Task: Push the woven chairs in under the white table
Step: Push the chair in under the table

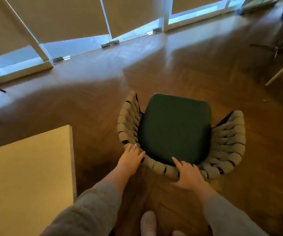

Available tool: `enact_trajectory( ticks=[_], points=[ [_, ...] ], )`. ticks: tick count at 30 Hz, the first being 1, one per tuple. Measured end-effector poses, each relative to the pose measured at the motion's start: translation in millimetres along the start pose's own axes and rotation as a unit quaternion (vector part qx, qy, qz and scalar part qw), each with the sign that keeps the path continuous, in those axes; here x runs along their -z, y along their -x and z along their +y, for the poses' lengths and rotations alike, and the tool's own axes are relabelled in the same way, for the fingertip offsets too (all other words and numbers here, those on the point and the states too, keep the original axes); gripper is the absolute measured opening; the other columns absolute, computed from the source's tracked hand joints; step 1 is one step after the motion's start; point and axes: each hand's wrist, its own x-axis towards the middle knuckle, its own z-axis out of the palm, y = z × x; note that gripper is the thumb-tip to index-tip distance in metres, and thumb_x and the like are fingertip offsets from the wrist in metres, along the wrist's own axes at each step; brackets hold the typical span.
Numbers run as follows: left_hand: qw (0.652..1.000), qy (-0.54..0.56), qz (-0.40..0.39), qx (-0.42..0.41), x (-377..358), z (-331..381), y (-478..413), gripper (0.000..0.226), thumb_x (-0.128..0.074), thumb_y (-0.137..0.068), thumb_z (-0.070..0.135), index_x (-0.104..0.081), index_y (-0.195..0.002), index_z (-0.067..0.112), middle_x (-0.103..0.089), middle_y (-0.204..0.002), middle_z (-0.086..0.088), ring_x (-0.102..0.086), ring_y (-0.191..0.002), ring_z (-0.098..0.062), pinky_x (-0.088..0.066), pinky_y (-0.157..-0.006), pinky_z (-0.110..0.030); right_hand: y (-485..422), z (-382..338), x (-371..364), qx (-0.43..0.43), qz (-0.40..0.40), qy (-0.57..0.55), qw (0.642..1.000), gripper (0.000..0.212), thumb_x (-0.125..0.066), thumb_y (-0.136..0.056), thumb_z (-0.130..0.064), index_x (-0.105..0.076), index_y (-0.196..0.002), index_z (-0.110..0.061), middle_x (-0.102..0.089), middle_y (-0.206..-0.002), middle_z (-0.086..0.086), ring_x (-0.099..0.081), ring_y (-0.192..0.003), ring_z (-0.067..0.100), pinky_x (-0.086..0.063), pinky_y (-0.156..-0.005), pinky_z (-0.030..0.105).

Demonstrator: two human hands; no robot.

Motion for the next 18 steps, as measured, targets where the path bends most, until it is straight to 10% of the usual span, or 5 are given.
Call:
enact_trajectory(
  ticks=[4,13,18],
  points=[
    [0.999,-0.038,-0.024,-0.02,-2.7,-2.8,-25.1,0.07,-0.054,-0.096,0.017,-0.016,-0.155,0.017,-0.014,-0.161,-0.015,-0.004,-0.15,-0.032,-0.004,-0.121,-0.051,-10.6,7.6,-12.7,-0.015,0.015,0.019,1.0,0.053,-0.05,-0.092,-0.017,-0.038,-0.143,-0.03,-0.054,-0.129,0.0,-0.054,-0.118,0.022,-0.038,-0.105,0.041],
    [0.99,-0.09,-0.046,-0.096,-0.7,-13.4,-74.9,0.054,-0.053,-0.096,0.025,-0.038,-0.147,0.02,-0.032,-0.155,-0.012,-0.018,-0.146,-0.034,-0.005,-0.12,-0.052,-26.5,35.7,-12.3,0.073,0.03,0.019,0.997,0.046,-0.05,-0.086,-0.024,-0.052,-0.132,-0.03,-0.063,-0.121,-0.005,-0.062,-0.106,0.019,-0.049,-0.083,0.033],
    [0.995,-0.052,-0.034,-0.078,17.9,-3.9,-101.0,0.048,-0.054,-0.094,0.029,-0.044,-0.141,0.025,-0.051,-0.138,-0.008,-0.043,-0.13,-0.029,-0.031,-0.11,-0.045,-51.3,74.3,6.2,0.094,0.058,0.021,0.994,0.04,-0.053,-0.086,-0.032,-0.057,-0.126,-0.034,-0.067,-0.109,-0.008,-0.066,-0.095,0.017,-0.054,-0.08,0.033]
  ],
)
